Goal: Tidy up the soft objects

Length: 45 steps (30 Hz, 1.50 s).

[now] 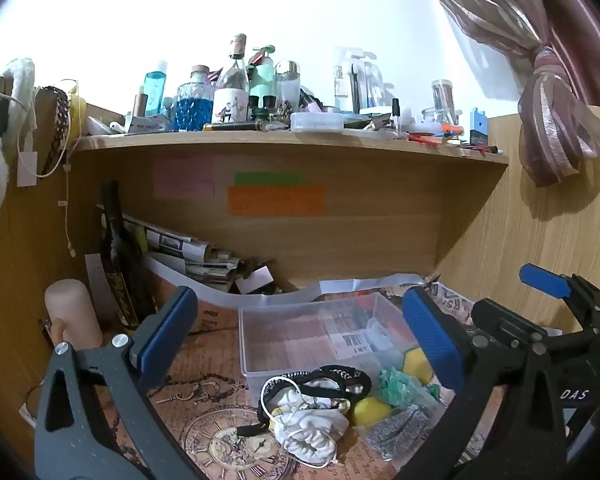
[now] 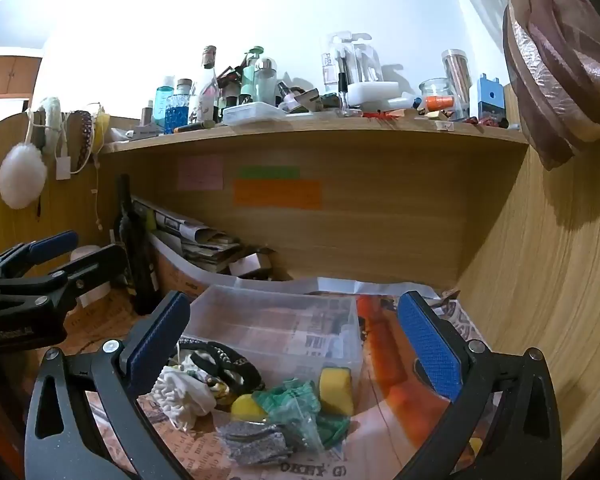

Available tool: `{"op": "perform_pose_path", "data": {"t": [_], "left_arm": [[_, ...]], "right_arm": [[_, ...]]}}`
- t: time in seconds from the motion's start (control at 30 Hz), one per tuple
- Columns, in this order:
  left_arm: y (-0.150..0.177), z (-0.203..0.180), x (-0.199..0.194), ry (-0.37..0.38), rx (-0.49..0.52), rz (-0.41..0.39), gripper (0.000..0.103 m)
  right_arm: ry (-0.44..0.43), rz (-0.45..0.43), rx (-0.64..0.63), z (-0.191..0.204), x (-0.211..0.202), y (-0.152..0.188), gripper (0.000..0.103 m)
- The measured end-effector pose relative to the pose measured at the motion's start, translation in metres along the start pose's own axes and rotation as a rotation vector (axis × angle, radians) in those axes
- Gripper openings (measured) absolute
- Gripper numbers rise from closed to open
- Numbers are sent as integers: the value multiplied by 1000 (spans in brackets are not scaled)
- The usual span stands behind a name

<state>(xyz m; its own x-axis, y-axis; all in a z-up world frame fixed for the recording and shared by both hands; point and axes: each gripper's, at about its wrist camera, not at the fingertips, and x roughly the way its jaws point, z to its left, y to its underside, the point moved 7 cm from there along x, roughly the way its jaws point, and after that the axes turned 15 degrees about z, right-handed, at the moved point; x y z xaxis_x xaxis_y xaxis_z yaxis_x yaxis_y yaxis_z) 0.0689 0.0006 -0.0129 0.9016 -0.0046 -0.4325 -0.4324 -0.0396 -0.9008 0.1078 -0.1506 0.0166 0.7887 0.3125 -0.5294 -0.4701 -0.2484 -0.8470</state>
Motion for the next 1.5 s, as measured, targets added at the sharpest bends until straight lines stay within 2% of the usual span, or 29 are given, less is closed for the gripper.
{"op": "perform_pose_path", "data": {"t": [0.07, 0.1, 0.33, 0.77, 1.5], "left_arm": [[-1, 1, 1, 2, -3, 1, 103], [0, -2, -4, -4, 13, -28, 103], [-13, -3, -9, 20, 9, -10, 103], [-3, -1, -5, 18, 9, -24, 103], [-5, -1, -3, 26, 18, -26, 103]], "right_arm": [[-1, -5, -2, 0, 0, 0, 103], [-2, -5, -1, 0, 0, 0, 103], [1, -6, 1, -1, 2, -3, 103], [-7, -13, 11, -4, 2, -1, 103], [-24, -21, 35, -3, -3, -2, 103]]}}
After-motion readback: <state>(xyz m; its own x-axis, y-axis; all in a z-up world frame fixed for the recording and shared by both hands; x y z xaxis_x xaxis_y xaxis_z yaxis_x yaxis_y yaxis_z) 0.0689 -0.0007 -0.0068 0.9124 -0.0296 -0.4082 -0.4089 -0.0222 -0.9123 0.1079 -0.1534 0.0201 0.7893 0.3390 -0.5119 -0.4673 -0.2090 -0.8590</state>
